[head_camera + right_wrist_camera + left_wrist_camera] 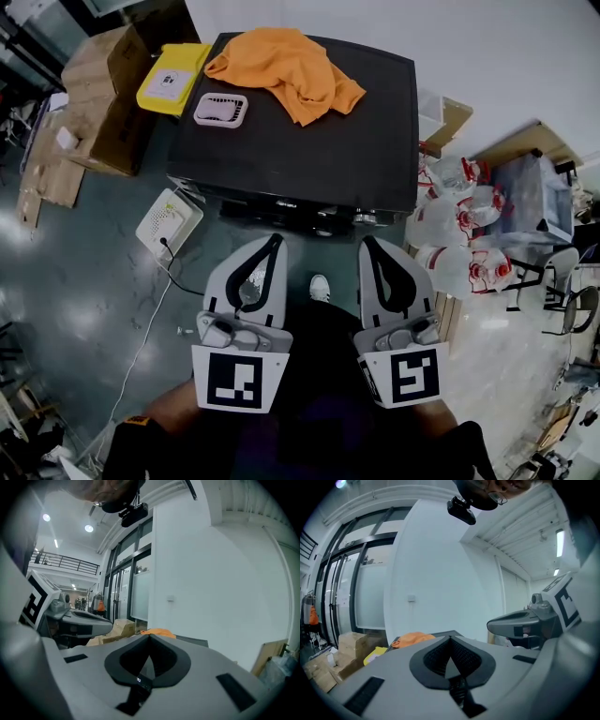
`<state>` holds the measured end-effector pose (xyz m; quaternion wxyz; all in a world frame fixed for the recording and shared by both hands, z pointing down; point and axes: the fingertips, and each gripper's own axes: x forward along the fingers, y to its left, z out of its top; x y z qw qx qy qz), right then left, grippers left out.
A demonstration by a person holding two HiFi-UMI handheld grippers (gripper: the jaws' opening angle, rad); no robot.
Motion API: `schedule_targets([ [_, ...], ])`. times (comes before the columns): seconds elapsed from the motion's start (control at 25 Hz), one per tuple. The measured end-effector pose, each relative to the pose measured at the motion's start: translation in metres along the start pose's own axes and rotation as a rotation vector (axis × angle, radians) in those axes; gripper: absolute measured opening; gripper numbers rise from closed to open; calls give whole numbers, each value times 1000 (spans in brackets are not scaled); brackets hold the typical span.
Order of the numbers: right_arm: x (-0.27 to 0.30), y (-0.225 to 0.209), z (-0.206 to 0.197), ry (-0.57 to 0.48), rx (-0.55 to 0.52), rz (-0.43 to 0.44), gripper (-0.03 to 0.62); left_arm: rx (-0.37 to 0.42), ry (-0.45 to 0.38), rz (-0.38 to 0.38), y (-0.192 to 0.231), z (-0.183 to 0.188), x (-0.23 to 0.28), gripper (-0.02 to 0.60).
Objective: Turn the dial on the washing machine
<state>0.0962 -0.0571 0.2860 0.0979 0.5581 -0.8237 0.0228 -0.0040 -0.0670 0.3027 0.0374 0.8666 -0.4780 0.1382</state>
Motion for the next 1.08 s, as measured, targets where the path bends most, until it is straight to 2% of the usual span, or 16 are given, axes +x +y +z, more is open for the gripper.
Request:
schedule_targets([
  [0.36,1,9,-15,44,14,20,14,-22,21,9,2,-8,2,9],
  [0.92,6,0,-11,10,24,-2,14,-14,23,3,3,-8,7,9],
  [1.08,5,0,-13,32,28,-3,14,-18,20,1,2,-7,7,9],
])
